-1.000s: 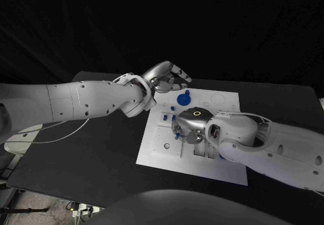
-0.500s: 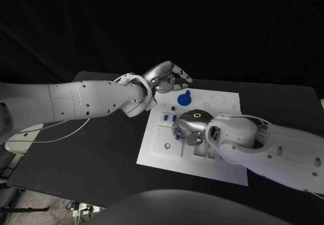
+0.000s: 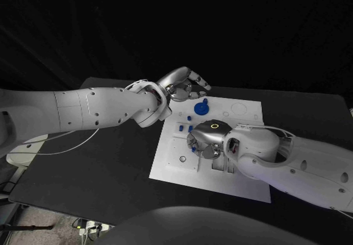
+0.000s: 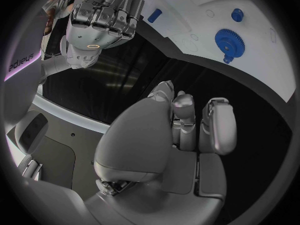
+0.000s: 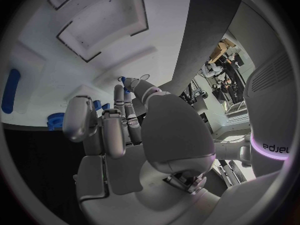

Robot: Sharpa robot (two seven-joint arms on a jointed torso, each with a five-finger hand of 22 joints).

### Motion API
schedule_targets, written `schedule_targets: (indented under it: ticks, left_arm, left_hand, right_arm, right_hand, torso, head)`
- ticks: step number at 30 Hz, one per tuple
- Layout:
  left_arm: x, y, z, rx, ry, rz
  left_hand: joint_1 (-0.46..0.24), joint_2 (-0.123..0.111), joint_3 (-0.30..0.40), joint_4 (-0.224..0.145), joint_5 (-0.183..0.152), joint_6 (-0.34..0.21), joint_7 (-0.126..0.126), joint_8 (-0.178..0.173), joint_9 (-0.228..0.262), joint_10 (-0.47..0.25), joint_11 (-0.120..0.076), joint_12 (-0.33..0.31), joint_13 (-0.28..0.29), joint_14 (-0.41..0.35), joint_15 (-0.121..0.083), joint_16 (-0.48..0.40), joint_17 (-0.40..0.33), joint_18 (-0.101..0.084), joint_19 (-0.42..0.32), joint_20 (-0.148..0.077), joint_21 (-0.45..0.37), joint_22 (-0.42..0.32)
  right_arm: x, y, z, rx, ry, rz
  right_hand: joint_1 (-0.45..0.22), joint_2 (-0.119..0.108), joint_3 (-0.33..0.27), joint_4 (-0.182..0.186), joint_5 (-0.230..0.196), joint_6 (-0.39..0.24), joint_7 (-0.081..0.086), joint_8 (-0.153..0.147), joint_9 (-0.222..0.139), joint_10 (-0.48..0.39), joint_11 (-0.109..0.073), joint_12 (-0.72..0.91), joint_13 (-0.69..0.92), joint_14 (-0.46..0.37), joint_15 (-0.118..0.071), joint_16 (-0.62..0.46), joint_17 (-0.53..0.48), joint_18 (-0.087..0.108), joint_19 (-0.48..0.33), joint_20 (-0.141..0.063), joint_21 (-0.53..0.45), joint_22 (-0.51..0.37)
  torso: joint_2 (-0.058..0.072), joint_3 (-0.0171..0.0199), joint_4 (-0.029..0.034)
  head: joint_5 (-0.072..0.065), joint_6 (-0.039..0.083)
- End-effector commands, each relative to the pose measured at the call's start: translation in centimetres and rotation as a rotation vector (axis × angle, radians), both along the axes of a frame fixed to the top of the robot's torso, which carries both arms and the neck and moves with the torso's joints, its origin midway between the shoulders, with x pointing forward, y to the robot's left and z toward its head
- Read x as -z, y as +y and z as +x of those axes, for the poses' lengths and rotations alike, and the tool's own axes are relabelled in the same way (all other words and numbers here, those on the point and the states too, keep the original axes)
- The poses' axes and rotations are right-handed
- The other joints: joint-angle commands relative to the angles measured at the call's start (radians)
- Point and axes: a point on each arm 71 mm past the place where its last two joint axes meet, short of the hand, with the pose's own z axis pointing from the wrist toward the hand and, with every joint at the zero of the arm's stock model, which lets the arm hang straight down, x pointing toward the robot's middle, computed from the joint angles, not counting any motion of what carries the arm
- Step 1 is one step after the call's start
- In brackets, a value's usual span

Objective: Assemble the parts on the task board

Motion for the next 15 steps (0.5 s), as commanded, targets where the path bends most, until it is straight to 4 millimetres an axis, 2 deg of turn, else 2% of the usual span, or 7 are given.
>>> schedule_targets:
  ticks: [1,15]
  left_arm:
    - [0.02,-0.20,-0.04,0.013,0.007,0.002]
    - [0.08,-0.24,0.00,0.014,0.011,0.004]
  left_hand:
    - [-0.002,0.005,0.006,0.001,0.002,0.001,0.008,0.000,-0.001,0.005,0.002,-0.005,-0.001,-0.004,0.000,-0.004,-0.001,0.008,0.012,0.006,-0.006,0.201]
    - [-0.002,0.006,0.008,0.001,0.003,0.001,0.009,0.000,-0.001,0.007,0.003,-0.005,-0.001,-0.004,0.001,-0.004,0.000,0.008,0.012,0.007,-0.006,0.201]
  right_arm:
    - [0.00,0.00,0.03,0.002,-0.022,0.006]
    - [-0.13,-0.08,0.05,0.005,-0.042,0.019]
  right_hand:
    - [-0.002,-0.005,0.006,-0.003,0.001,-0.006,0.000,-0.004,0.001,0.006,0.003,-0.006,-0.002,-0.002,0.001,-0.005,0.045,0.011,-0.009,0.000,-0.007,0.147]
    - [0.000,-0.006,0.008,-0.005,0.005,-0.004,-0.001,-0.005,0.001,0.006,0.003,-0.009,-0.005,-0.003,0.001,-0.006,0.044,0.011,-0.010,0.000,-0.009,0.146]
  torso:
    - [0.000,-0.0006,0.0004]
    - [-0.001,-0.0011,-0.0010]
  head:
    - [0.001,0.000]
    - [0.007,0.000]
